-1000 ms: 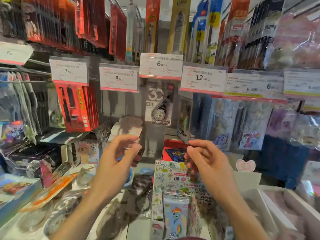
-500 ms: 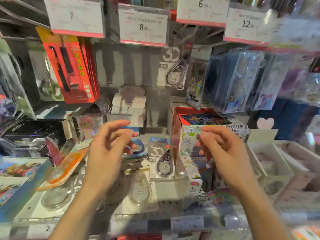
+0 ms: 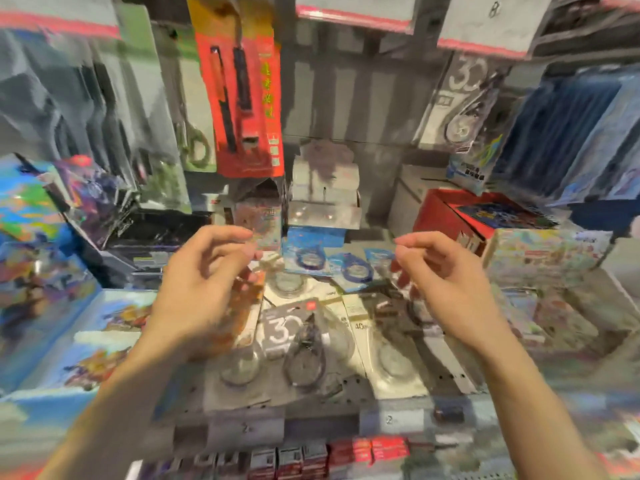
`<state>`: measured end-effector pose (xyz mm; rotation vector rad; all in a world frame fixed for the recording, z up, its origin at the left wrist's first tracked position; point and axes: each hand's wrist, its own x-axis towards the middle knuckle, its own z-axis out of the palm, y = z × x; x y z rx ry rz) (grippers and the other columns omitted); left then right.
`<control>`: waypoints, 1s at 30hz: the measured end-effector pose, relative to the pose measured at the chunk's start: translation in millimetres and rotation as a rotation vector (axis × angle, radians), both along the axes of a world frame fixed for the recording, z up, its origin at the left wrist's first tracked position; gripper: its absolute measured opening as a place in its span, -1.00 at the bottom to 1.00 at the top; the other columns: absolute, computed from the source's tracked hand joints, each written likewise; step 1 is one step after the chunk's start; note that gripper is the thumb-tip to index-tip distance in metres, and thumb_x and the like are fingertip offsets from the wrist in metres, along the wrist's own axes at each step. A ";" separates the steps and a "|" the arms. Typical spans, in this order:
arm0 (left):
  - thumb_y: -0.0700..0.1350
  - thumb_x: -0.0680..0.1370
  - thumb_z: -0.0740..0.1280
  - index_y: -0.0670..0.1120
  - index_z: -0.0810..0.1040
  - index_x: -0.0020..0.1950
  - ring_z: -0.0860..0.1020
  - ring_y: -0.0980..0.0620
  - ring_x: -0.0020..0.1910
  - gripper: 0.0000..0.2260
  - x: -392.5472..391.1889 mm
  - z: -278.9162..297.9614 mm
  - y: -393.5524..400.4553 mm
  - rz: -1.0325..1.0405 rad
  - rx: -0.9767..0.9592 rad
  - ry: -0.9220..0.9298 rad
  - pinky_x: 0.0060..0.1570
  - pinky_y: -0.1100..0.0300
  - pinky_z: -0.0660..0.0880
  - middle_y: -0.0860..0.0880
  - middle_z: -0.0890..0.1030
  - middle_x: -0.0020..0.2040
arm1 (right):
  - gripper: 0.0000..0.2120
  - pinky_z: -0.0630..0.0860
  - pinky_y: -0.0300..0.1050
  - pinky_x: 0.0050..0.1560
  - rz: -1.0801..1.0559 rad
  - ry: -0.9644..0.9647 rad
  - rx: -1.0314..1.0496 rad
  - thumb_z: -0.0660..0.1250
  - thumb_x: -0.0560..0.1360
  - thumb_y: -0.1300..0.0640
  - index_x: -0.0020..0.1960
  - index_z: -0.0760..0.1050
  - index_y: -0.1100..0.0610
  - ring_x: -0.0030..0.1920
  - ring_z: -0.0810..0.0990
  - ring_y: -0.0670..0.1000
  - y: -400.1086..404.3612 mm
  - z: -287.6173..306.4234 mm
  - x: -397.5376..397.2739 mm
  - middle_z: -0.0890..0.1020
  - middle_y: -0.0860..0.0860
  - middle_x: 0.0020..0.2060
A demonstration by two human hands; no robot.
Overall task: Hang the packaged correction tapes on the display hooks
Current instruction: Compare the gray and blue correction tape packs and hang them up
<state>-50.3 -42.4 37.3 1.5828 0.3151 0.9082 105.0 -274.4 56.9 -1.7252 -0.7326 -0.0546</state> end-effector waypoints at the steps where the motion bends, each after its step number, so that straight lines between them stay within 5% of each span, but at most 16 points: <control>1: -0.28 0.62 0.36 -0.06 0.61 0.05 0.60 0.18 -0.37 -0.87 -1.2 -4.4 5.5 -0.002 0.006 0.036 -0.39 0.40 0.49 -0.07 0.73 -0.18 | -0.94 0.48 -0.37 -0.28 0.013 0.014 -0.027 0.40 0.58 0.16 0.02 0.64 0.06 -0.32 0.58 -0.19 5.9 -3.9 0.3 0.68 0.05 -0.31; 5: -0.26 0.60 0.41 -0.03 0.61 0.04 0.55 0.07 -0.28 -0.87 3.8 -26.1 17.8 -0.096 0.082 0.234 -0.22 0.18 0.48 0.03 0.65 -0.25 | -0.94 0.48 -0.33 -0.23 0.082 0.031 -0.204 0.38 0.59 0.15 0.02 0.64 0.07 -0.27 0.59 -0.07 30.0 -29.7 9.5 0.72 0.03 -0.26; 9: -0.20 0.56 0.44 -0.01 0.62 0.03 0.48 0.18 -0.31 -0.89 21.6 -45.7 16.4 -0.133 0.314 0.520 -0.27 0.38 0.40 0.20 0.59 -0.28 | -0.97 0.46 -0.26 -0.18 0.177 -0.023 -0.517 0.42 0.57 0.08 -0.01 0.65 0.01 -0.31 0.53 -0.11 53.6 -59.4 20.2 0.70 -0.03 -0.23; 12: 0.01 0.55 0.43 0.08 0.61 0.17 0.49 0.17 -0.02 -0.80 32.6 -47.8 17.0 -0.068 0.741 0.720 -0.05 0.38 0.28 0.21 0.59 0.00 | -0.92 0.50 -0.22 -0.12 0.217 -0.082 -0.665 0.43 0.54 -0.02 -0.05 0.66 -0.03 -0.24 0.61 -0.14 65.7 -68.6 27.1 0.72 -0.05 -0.21; 14: 0.07 0.57 0.36 0.12 0.56 0.26 0.45 0.09 0.21 -0.73 37.9 -46.1 18.0 -0.082 0.854 0.794 0.12 0.23 0.27 0.14 0.59 0.17 | -0.84 0.46 -0.33 -0.20 0.232 -0.110 -0.736 0.41 0.52 -0.07 -0.08 0.69 0.00 -0.22 0.60 -0.11 74.3 -69.7 30.0 0.72 -0.03 -0.22; 18: 0.07 0.55 0.37 0.12 0.53 0.31 0.40 0.03 0.31 -0.68 42.2 -47.3 19.9 -0.103 0.947 0.885 0.18 0.11 0.27 0.10 0.57 0.22 | -0.71 0.53 -0.05 -0.22 0.263 -0.080 -0.812 0.37 0.47 -0.07 -0.03 0.67 0.15 -0.30 0.43 -0.05 89.1 -70.4 32.9 0.56 0.04 -0.33; 22: 0.09 0.54 0.41 0.09 0.57 0.26 0.40 0.04 0.28 -0.70 42.4 -49.1 20.6 -0.099 1.008 0.857 -0.07 0.15 0.10 0.11 0.60 0.17 | -0.86 0.48 -0.14 -0.25 0.277 0.038 -0.749 0.41 0.46 -0.06 -0.06 0.67 -0.04 -0.32 0.53 -0.11 92.1 -72.8 37.2 0.61 -0.10 -0.33; 30: 0.09 0.56 0.42 0.06 0.56 0.37 0.36 0.06 0.34 -0.62 46.4 -56.0 23.9 -0.187 0.937 0.833 0.37 0.11 0.29 0.11 0.55 0.31 | -0.89 0.39 -0.35 -0.33 0.284 0.129 -0.663 0.45 0.49 0.05 -0.01 0.58 0.02 -0.35 0.49 -0.19 89.5 -75.7 38.1 0.56 -0.16 -0.30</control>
